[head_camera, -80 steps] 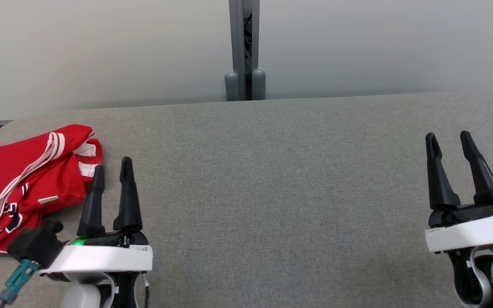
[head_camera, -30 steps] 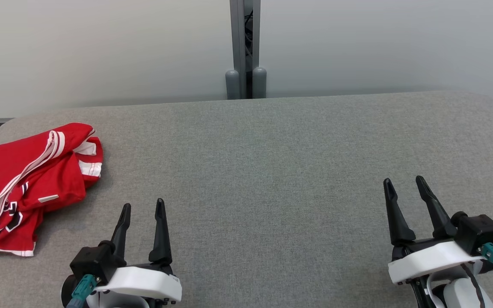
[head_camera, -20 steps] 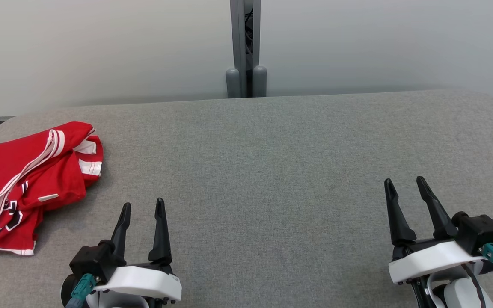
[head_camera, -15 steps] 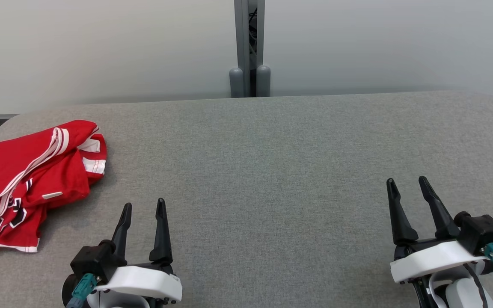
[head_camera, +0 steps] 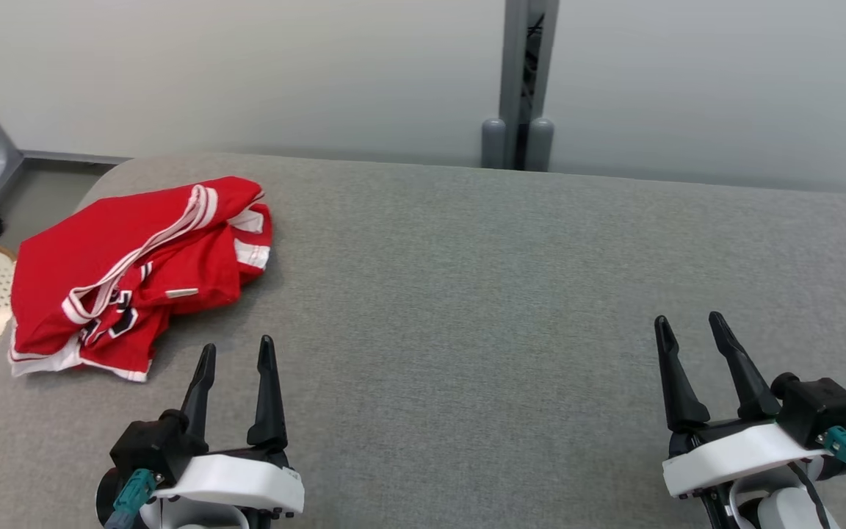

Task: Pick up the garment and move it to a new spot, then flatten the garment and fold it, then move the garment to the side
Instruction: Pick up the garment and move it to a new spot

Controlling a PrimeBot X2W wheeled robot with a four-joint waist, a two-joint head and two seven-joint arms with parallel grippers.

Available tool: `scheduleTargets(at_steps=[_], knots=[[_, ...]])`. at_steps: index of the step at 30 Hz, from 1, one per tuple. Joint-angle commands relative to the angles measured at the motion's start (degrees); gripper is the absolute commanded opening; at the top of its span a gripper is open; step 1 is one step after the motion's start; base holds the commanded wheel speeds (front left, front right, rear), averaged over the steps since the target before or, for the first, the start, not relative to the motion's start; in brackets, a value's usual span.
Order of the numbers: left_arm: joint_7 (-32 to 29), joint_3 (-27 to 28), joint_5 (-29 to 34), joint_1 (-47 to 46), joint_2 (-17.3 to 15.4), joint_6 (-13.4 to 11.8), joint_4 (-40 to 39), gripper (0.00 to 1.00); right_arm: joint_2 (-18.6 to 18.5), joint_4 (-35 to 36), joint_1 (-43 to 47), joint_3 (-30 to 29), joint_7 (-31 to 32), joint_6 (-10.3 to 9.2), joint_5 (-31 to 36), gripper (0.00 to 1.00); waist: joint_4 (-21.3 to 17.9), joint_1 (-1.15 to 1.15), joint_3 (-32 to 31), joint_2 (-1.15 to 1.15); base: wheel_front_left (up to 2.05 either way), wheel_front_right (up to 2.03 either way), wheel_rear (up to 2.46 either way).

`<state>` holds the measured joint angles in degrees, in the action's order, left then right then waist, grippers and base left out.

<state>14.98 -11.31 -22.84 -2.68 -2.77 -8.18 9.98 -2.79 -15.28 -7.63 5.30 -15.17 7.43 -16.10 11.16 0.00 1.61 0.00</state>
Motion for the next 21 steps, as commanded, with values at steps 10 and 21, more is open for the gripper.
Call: scheduleTargets(at_steps=[10,21], knots=[[0.1,1.6,0.5,2.5,-0.2,0.9,-0.1,1.0,-0.3,0.2,2.3,1.3,-0.1,0.11,-0.6,1.0,11.3,0.0,-2.3,0.0,0.0,0.0,0.0],[0.1,3.3,1.0,4.0,-0.2,1.4,-1.0,1.0,-0.3,-0.6,1.5,3.9,-0.1,0.11,-1.9,1.0,17.3,0.0,-3.2,0.0,0.0,0.0,0.0]])
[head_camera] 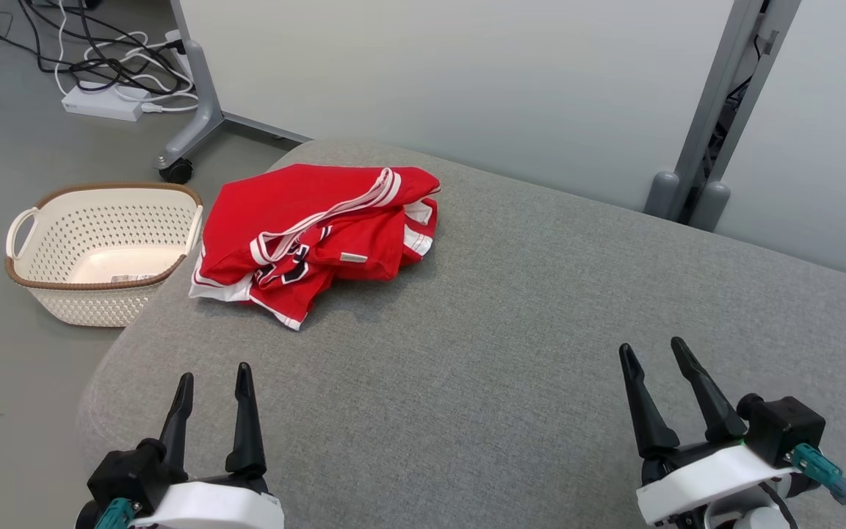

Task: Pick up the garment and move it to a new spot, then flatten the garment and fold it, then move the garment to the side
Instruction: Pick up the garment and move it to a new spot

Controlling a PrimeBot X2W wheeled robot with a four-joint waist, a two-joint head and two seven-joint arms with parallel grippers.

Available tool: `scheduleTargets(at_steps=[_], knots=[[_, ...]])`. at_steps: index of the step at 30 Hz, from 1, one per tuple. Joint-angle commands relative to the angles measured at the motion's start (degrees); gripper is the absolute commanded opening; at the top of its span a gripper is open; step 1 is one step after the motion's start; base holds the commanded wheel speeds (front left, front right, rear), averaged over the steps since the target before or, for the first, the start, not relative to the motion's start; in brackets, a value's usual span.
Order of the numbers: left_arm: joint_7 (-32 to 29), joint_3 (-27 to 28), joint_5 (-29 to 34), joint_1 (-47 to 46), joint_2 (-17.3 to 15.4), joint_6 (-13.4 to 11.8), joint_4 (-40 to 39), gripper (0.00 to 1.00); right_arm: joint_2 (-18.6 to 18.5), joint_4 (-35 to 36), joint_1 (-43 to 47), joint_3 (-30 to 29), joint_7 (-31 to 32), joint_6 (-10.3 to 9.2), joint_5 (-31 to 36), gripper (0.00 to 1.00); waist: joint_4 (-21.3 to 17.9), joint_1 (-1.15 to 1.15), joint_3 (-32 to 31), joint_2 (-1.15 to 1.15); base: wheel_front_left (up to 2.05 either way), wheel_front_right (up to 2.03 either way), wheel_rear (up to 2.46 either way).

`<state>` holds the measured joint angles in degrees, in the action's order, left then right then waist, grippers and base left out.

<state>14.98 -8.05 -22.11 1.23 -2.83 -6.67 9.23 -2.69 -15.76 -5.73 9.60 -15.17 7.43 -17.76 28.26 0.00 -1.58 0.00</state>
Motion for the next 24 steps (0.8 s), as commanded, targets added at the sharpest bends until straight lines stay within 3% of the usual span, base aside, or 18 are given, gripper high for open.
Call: scheduleTargets(at_steps=[1,15,24], knots=[[0.1,0.2,0.3,0.3,-0.1,-0.1,-0.4,1.0,-0.5,-0.2,-0.7,-0.1,-0.1,0.11,-0.3,1.0,0.3,0.0,0.1,0.0,0.0,0.0,0.0],[0.1,1.2,0.1,-0.2,-0.1,0.1,-1.2,1.0,-0.4,-0.6,-0.6,0.1,-0.1,0.11,-0.9,1.0,-0.1,0.0,-0.1,0.0,0.0,0.0,0.0],[0.1,3.1,4.4,-6.1,-0.1,3.5,0.4,1.0,-2.0,2.2,-2.4,-0.2,-0.1,0.11,4.5,1.0,-3.1,0.0,4.1,0.0,0.0,0.0,0.0]])
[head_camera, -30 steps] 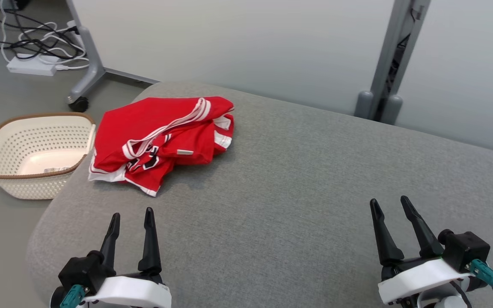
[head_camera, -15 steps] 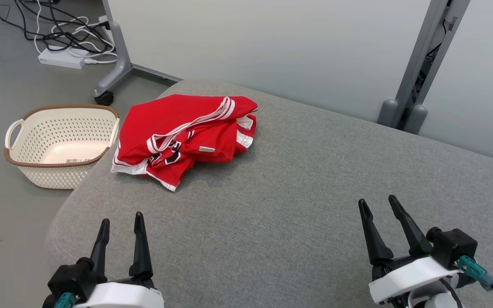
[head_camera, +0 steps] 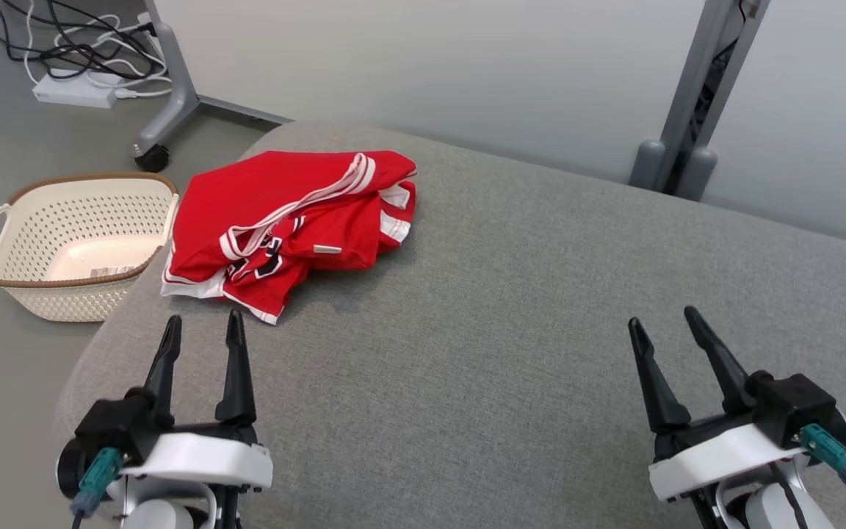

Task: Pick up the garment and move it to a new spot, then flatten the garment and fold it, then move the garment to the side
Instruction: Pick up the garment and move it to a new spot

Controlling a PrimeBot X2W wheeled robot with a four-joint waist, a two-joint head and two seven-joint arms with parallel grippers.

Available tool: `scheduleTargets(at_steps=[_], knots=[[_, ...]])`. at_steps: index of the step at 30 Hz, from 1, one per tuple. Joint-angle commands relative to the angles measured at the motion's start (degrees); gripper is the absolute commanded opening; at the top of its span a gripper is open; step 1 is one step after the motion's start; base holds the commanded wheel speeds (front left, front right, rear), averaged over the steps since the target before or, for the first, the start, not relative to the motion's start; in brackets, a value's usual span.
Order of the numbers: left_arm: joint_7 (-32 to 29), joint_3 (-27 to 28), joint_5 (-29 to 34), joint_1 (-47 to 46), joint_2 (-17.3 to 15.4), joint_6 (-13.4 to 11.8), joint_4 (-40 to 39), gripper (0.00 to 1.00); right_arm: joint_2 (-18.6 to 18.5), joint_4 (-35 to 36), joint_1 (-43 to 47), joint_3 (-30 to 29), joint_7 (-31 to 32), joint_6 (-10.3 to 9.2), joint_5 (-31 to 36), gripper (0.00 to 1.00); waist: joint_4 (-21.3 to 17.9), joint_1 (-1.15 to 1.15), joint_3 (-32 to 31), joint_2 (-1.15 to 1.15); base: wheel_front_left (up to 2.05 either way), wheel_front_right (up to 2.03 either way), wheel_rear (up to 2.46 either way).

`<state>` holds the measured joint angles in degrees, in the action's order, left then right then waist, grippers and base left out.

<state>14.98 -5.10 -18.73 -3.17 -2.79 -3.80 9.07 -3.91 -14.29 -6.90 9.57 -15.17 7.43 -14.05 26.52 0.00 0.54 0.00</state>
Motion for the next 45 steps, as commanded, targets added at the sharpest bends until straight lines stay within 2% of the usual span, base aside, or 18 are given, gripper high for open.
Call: scheduleTargets(at_steps=[1,6,11,18,22,25,31,37,45], knots=[[0.1,0.2,1.8,-3.0,-0.2,1.4,1.3,1.0,-0.9,1.3,-1.5,0.2,-0.1,0.11,1.5,1.0,-1.9,0.0,3.1,0.0,0.0,0.0,0.0],[-0.7,-0.4,3.3,-11.5,-2.2,4.3,6.6,1.0,-3.4,5.2,-4.0,0.5,0.4,0.06,3.2,1.0,-4.0,0.0,8.9,0.0,0.0,0.0,0.0],[-6.4,-0.8,3.2,-19.5,-5.1,6.3,9.4,1.0,-5.1,9.3,-6.2,0.8,1.8,0.06,3.9,1.0,-6.1,0.0,13.6,0.0,0.0,0.0,0.0],[-19.7,-1.6,0.6,-32.6,-9.7,9.3,13.6,1.0,-7.0,14.2,-9.4,1.8,3.7,0.06,3.5,1.0,-9.9,0.0,20.0,0.0,0.0,0.0,0.0],[-27.5,-2.7,-0.1,-38.1,-12.5,10.2,16.2,1.0,-7.3,14.9,-10.0,2.6,3.7,0.06,3.1,1.0,-12.0,0.0,22.3,0.0,0.0,0.0,0.0],[-31.4,-4.0,1.9,-41.2,-15.3,10.1,17.5,1.0,-7.4,15.1,-10.6,3.1,3.2,0.06,2.9,1.0,-13.6,0.0,23.8,0.0,0.0,0.0,0.0],[-37.7,-5.1,1.7,-44.5,-17.8,10.1,20.3,1.0,-7.6,14.3,-10.7,4.4,1.7,0.06,2.6,1.0,-15.8,0.0,25.3,0.0,0.0,0.0,0.0],[-40.1,-6.0,4.8,-46.5,-18.9,5.7,22.8,1.0,-7.7,13.9,-11.6,4.6,1.2,0.06,2.5,1.0,-16.7,0.0,26.5,0.0,0.0,0.0,0.0],[-42.0,-6.6,5.0,-48.4,-18.4,4.0,25.7,1.0,-8.0,13.2,-12.0,4.6,0.8,0.06,2.4,1.0,-16.9,0.0,27.5,0.0,0.0,0.0,0.0]])
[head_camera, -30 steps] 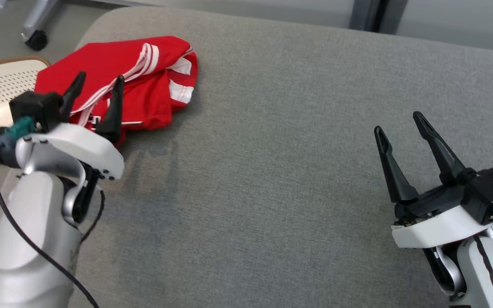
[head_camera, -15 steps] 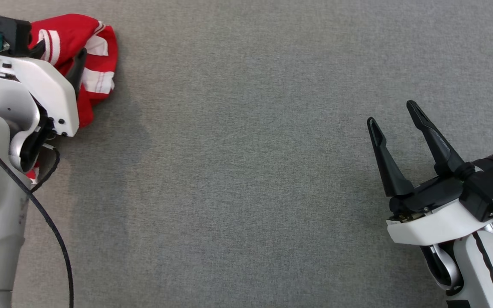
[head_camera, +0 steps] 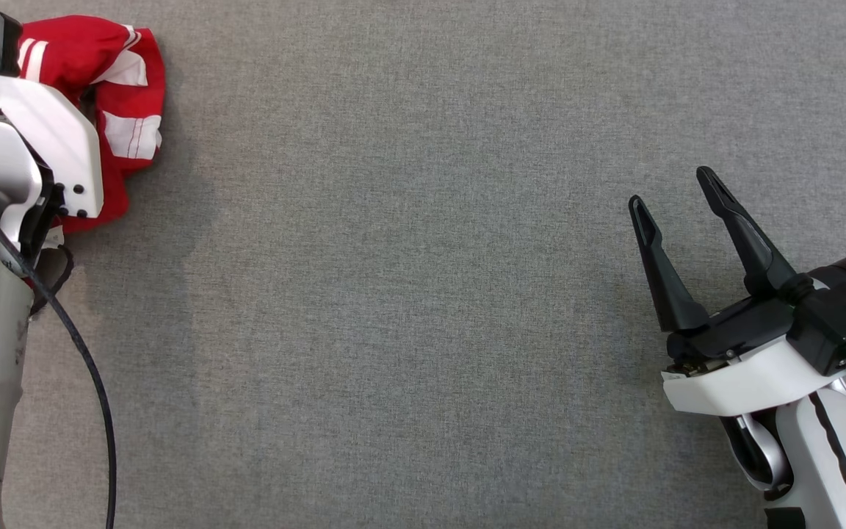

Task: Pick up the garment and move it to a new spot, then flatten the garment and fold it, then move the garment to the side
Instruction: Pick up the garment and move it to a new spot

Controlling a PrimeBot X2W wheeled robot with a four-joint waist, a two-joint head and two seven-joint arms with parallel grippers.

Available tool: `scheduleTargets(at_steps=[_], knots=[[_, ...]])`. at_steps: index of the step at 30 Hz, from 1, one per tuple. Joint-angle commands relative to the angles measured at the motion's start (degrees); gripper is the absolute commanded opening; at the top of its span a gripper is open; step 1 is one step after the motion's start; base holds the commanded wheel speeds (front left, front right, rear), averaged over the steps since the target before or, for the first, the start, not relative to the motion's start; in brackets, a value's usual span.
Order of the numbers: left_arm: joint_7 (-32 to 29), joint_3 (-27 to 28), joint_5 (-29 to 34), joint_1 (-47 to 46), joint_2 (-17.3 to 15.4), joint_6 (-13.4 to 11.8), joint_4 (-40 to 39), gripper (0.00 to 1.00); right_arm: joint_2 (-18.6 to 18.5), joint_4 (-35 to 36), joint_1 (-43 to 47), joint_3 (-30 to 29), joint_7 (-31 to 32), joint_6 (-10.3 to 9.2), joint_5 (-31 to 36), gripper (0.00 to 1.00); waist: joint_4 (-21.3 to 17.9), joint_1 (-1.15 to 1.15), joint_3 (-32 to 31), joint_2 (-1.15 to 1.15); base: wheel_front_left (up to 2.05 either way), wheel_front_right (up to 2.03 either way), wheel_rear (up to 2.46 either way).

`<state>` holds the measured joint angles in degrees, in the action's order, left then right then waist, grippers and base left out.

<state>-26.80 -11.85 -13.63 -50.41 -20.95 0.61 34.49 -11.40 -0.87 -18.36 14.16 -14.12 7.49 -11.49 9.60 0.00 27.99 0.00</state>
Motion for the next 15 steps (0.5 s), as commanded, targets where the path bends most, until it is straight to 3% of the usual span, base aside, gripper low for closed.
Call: scheduleTargets(at_steps=[1,2,3,15], knots=[[-0.3,0.1,-0.1,-1.0,-0.1,-0.5,0.5,0.84,-0.6,-0.3,-0.6,-0.1,-0.3,0.01,-0.2,1.0,0.0,0.0,0.0,0.0,0.0,0.0,0.0],[-0.5,-0.1,-0.1,-1.0,-0.1,-0.5,0.8,0.35,-0.6,-0.4,-0.7,-0.1,-0.4,0.01,-0.2,1.0,0.1,0.0,0.0,0.0,0.0,0.0,0.0],[-0.7,-0.1,-0.4,-1.1,0.0,-0.4,1.0,0.0,-0.5,-0.5,-0.7,-0.2,-0.4,0.01,-0.3,1.0,0.1,0.0,0.0,0.0,0.0,0.0,0.0],[3.9,0.6,-1.7,-0.3,0.5,-1.2,-0.2,0.0,-0.1,-1.7,-0.3,-0.3,-0.8,0.01,-0.1,1.0,0.7,0.0,-1.9,0.0,0.0,0.0,0.0]])
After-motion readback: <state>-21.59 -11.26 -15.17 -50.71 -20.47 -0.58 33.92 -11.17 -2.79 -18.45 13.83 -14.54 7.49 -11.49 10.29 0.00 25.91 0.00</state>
